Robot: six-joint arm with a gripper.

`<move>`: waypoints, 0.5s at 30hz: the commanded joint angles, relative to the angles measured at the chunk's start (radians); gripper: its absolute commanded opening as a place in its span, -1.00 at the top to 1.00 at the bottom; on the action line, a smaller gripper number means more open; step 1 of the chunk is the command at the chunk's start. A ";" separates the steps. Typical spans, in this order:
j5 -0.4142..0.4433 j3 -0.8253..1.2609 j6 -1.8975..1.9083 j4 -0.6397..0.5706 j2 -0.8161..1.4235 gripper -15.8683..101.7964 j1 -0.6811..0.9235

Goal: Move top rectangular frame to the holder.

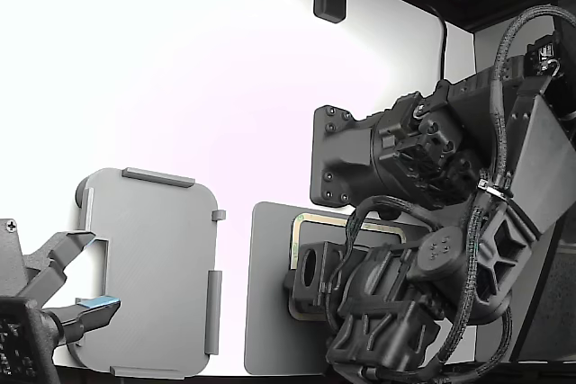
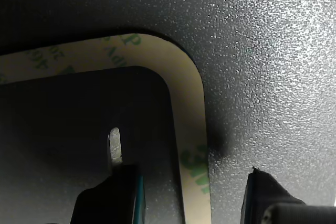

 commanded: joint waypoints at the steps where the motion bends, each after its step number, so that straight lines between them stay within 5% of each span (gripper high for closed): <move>1: -0.002 -0.006 -0.002 -0.020 0.026 -0.49 -0.018; 15: -0.005 0.017 -0.014 -0.057 0.018 -0.17 -0.025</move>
